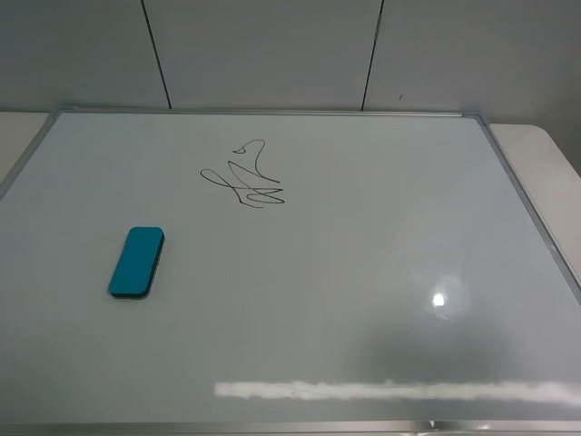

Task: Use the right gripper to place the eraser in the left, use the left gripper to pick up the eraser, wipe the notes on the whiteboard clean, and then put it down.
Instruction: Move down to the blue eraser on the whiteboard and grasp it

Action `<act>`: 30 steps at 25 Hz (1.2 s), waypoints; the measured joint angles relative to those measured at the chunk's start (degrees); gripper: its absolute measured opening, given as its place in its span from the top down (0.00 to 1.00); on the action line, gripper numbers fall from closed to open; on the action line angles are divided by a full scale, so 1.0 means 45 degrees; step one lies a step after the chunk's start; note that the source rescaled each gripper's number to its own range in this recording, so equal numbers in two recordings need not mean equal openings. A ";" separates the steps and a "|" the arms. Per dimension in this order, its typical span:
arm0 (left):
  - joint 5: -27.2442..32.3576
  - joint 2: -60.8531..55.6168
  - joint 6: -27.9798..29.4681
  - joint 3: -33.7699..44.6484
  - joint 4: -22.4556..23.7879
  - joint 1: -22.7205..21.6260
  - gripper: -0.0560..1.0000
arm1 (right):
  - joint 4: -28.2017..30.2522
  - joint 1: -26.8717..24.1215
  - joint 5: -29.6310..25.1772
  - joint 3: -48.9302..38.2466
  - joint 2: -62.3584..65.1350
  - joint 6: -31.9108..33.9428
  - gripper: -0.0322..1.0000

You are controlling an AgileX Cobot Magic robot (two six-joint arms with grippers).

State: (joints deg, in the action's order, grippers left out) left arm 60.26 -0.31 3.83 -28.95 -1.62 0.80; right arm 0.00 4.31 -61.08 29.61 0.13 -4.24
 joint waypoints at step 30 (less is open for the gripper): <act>0.0097 0.0656 0.0012 -0.0327 -0.0549 0.0000 0.00 | 0.0000 0.0000 0.0000 0.0000 0.0000 -0.0010 0.00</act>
State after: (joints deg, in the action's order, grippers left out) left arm 60.69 2.64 3.88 -30.42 -4.09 0.80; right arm 0.00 4.31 -61.08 29.61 0.13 -4.28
